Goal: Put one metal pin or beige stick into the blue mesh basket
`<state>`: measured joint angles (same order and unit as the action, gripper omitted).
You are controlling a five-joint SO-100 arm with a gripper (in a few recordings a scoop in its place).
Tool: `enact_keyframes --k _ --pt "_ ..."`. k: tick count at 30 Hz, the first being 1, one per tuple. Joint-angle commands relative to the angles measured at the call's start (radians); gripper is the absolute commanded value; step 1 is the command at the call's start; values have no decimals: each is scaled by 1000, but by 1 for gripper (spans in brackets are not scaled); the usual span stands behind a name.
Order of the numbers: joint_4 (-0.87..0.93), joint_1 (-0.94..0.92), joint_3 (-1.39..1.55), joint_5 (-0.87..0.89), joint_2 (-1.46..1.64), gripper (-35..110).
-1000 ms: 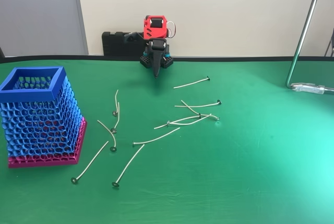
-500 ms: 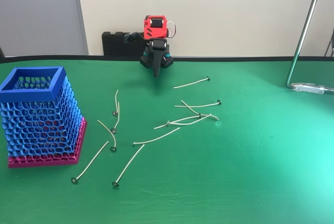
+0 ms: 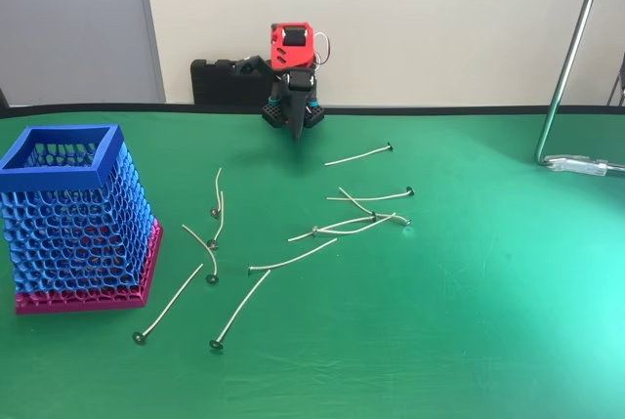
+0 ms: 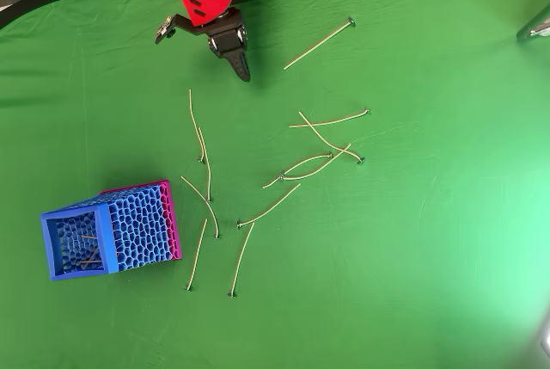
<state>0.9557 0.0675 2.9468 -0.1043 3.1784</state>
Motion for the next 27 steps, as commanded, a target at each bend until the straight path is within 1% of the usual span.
enact_keyframes --k 1,12,19,27 --pt "3 6 -104 -6 -67 1" --pt "15 -25 -402 -15 -422 0" --pt "77 -21 -655 -35 -638 0" --pt "80 -66 -936 -106 -959 0"
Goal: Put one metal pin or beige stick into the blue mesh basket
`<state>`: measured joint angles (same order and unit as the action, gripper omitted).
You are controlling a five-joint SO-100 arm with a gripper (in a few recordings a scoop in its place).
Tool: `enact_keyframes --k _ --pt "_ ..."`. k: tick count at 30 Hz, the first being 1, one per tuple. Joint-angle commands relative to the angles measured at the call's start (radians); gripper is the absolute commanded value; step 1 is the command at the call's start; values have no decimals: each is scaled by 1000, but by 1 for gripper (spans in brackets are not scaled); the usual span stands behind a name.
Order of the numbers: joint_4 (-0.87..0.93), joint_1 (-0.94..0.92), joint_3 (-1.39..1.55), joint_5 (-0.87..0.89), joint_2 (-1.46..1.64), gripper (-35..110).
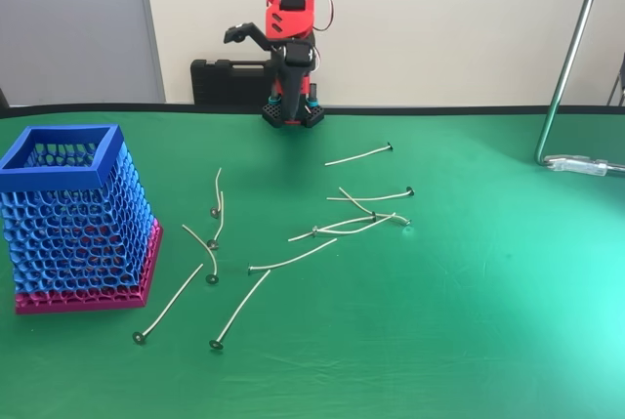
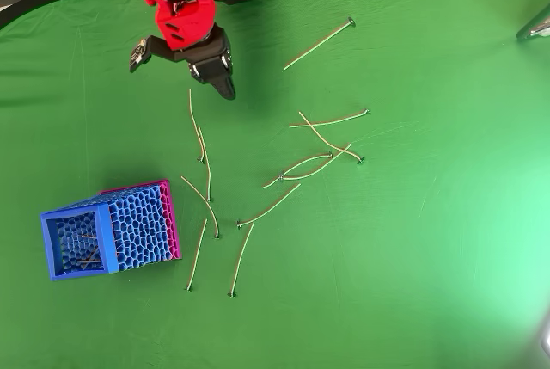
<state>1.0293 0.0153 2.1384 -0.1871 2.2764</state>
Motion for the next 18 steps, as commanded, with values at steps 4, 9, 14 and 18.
enact_keyframes --k 4,9,14,18 --pt "3 -18 -233 -112 -196 0" --pt "-2 -3 -362 -256 -370 0" --pt "-14 20 -454 -462 -529 1" --pt "-14 28 -538 -609 -630 1"
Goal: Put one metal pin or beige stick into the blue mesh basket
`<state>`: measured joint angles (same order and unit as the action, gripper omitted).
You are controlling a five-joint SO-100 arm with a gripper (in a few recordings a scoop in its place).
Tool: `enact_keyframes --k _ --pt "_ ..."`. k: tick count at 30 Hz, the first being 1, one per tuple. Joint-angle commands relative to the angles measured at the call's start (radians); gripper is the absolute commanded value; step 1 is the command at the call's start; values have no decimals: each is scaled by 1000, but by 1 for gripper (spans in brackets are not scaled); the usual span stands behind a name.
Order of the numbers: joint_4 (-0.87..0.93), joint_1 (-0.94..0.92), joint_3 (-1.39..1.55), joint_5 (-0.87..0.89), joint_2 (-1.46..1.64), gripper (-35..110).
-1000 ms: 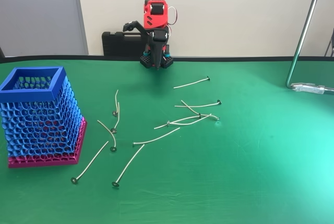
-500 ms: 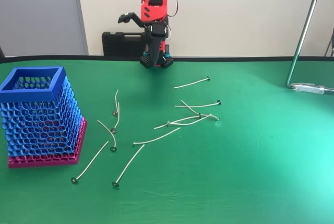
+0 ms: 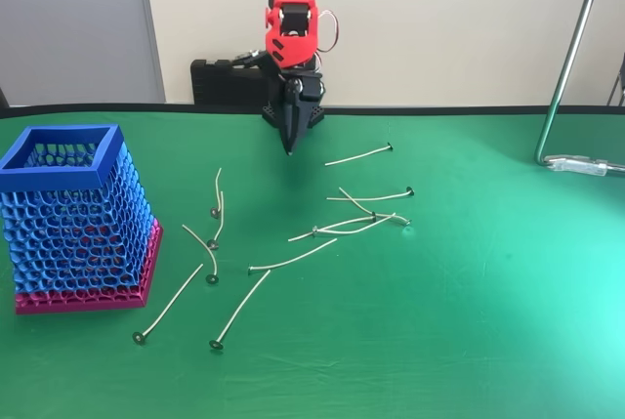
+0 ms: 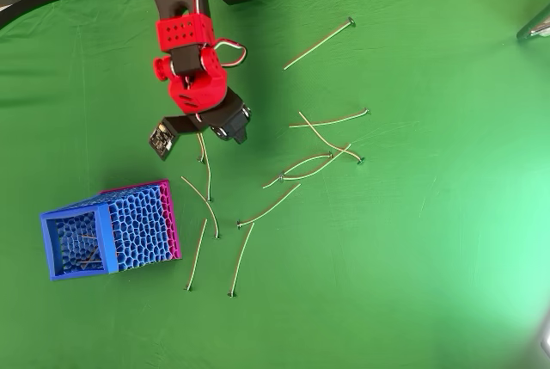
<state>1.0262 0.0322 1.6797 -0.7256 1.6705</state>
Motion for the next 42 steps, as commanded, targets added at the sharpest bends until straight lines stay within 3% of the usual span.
enact_keyframes --k 1,16,42 --pt "-11 14 -100 -106 -48 1" --pt "2 26 -350 -537 -345 1" --pt "69 66 -624 -391 -624 11"
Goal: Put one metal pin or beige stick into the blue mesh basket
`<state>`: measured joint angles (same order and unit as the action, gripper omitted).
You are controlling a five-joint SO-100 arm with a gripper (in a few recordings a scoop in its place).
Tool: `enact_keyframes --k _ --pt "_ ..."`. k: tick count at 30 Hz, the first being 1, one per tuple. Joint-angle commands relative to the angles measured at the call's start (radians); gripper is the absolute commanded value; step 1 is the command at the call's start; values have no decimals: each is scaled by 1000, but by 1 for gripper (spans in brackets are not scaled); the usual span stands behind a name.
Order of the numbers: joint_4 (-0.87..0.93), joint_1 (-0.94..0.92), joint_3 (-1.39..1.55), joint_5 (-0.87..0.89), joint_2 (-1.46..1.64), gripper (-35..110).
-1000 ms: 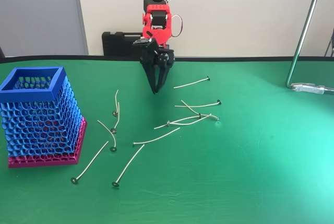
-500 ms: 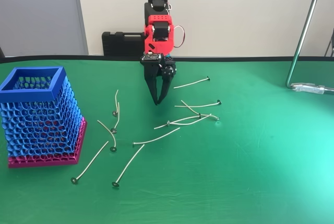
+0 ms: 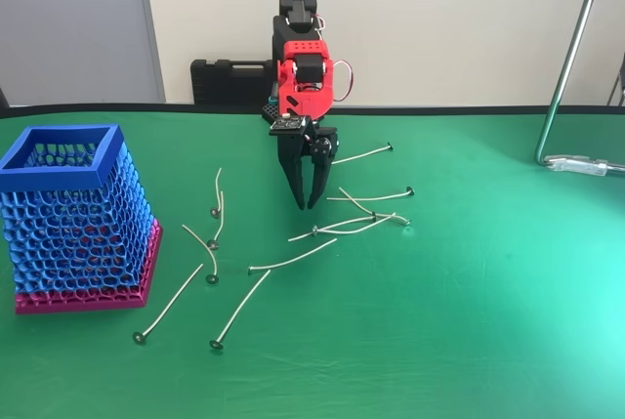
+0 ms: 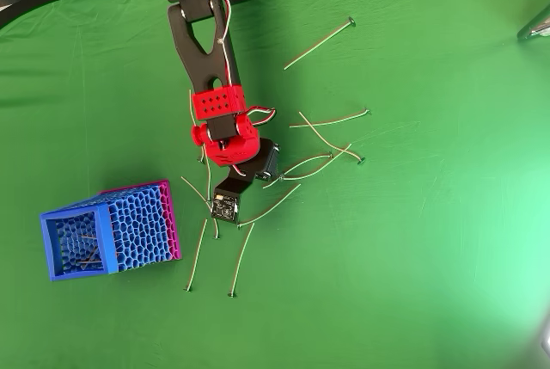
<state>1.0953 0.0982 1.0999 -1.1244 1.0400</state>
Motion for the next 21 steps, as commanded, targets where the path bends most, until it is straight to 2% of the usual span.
enact_keyframes --k 1,21 --pt "0 0 -48 12 0 11" --pt "0 -2 -150 15 -121 10"
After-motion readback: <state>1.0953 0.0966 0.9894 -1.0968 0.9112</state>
